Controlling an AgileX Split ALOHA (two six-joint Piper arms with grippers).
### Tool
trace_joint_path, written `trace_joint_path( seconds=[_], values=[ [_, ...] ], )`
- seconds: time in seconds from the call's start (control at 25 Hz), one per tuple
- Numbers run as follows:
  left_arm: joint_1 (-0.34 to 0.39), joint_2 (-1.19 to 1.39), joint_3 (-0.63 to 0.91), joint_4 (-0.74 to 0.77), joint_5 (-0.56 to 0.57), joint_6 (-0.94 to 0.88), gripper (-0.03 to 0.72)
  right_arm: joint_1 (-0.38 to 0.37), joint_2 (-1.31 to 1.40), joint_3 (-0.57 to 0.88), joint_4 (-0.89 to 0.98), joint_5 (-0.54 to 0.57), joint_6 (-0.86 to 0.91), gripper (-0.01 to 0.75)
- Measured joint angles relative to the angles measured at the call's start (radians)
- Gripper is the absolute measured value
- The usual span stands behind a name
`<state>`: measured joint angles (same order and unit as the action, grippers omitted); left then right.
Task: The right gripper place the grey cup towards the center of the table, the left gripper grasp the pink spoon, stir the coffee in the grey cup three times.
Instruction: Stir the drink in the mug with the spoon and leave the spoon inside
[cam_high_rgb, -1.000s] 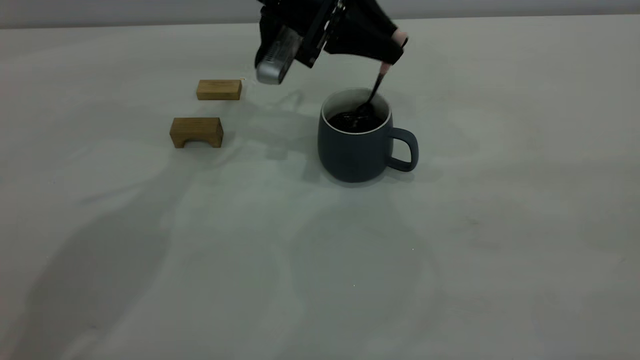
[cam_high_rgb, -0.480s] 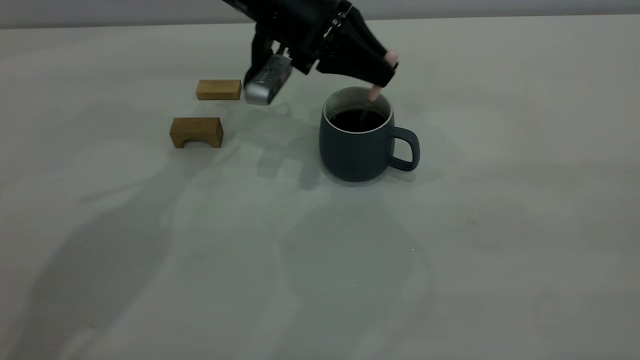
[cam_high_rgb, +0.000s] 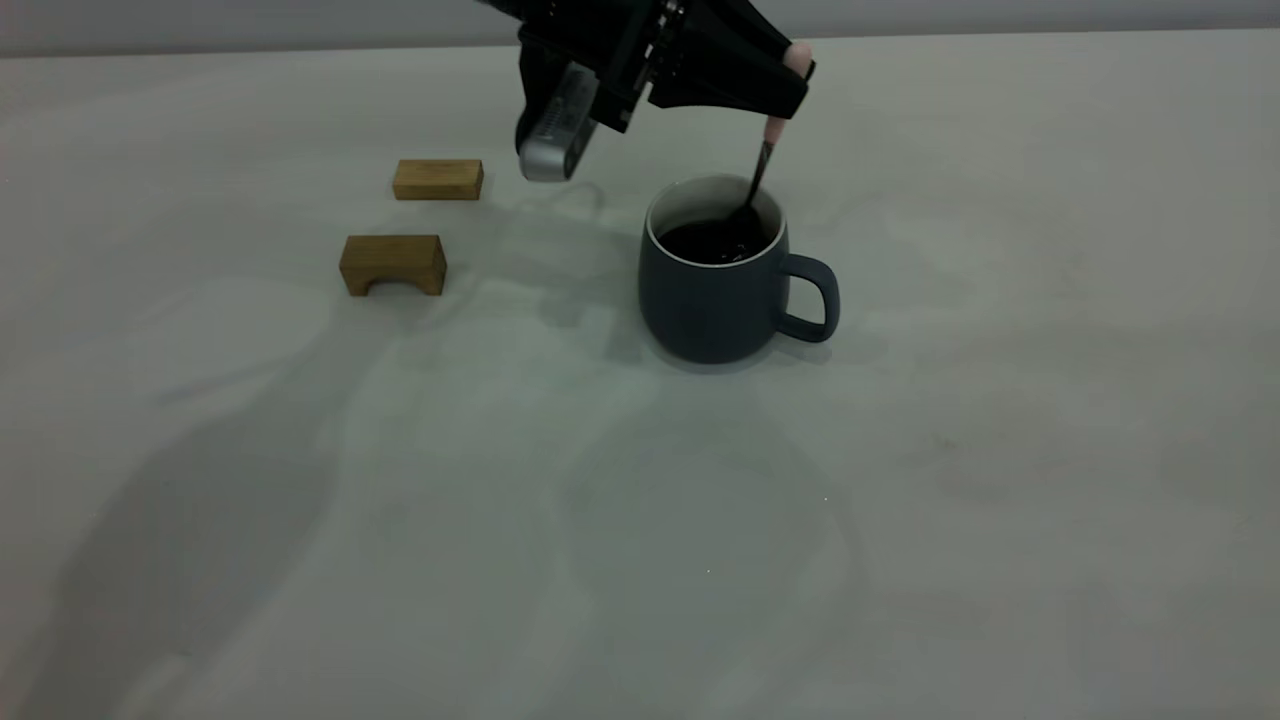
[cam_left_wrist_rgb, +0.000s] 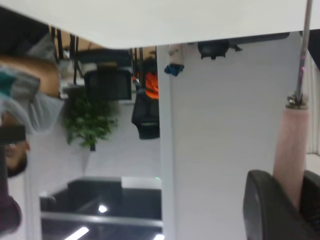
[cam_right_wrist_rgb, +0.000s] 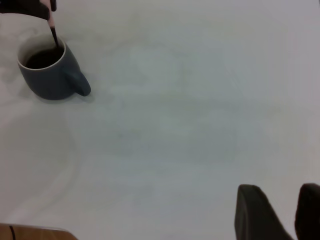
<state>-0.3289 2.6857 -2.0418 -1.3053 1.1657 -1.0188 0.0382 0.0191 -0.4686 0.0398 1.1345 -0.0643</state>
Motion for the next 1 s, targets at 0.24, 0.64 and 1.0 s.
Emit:
trace_joint_path(
  seconds=[0.24,0.64,1.0],
  values=[
    [-0.010,0.006,-0.025,0.116,0.002,-0.236,0.135,0.000,0.000,0.000,0.000,0.000,0.000,0.237],
    [-0.010,0.006,-0.153,0.300,0.002,-0.234,0.135,0.000,0.000,0.000,0.000,0.000,0.000,0.237],
    [-0.040,0.064,-0.159,0.161,0.002,-0.180,0.135,0.000,0.000,0.000,0.000,0.000,0.000,0.237]
  ],
)
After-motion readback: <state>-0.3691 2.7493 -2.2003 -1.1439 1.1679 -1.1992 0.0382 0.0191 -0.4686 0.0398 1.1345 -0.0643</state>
